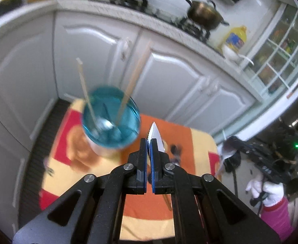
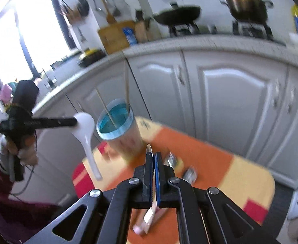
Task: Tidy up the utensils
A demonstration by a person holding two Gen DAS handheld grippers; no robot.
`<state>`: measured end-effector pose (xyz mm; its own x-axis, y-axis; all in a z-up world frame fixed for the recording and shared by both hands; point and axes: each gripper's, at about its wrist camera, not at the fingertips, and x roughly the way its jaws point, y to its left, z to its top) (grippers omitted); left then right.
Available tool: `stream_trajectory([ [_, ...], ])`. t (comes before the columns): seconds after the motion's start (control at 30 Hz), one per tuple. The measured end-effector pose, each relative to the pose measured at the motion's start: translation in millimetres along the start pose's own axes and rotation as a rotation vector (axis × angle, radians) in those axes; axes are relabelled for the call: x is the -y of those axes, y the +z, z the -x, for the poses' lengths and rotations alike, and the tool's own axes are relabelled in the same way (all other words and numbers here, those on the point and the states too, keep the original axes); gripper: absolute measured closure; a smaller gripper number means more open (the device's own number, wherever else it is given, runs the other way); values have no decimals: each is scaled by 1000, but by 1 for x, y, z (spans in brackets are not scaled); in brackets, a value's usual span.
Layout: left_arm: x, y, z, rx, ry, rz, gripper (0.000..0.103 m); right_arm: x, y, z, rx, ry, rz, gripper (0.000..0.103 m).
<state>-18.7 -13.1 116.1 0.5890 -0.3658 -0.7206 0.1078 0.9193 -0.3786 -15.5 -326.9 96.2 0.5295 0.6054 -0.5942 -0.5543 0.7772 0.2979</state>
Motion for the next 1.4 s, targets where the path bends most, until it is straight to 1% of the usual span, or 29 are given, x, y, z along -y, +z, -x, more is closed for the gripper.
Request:
stream_trajectory([
  [0.17,-21,30,20,91,78,12,102,-29,56,-17,99,7,21,101],
  [0.27,-32,44,25,133,128,10,102,-46,84,-36,130,-14,42,101],
  [0.4,-38,56,16,190,235,-29,102,-62,115,-64,166,-63,67,101],
  [0.47,-42,59,8,200,256,-39,102,-67,127,-73,178,-85,79,101],
  [0.57,-44,59,-8,217,300,-68,102,-74,137,-95,190,-147,115,101],
  [0.63,-45,57,-21,218,328,-92,102,-73,139,-108,191,-169,124,101],
  [0.7,-48,55,-33,204,333,-99,102,-72,139,-122,186,-191,137,101],
  [0.83,-48,47,-49,212,370,-125,102,-73,131,-145,181,-239,167,101],
  [0.93,-48,41,-59,202,381,-136,102,-72,122,-157,186,-263,174,101],
  [1.1,-44,30,-73,168,368,-150,102,-73,104,-172,125,-234,185,101],
  [1.4,-49,15,-93,90,361,-122,102,-78,74,-194,-9,-150,182,99],
])
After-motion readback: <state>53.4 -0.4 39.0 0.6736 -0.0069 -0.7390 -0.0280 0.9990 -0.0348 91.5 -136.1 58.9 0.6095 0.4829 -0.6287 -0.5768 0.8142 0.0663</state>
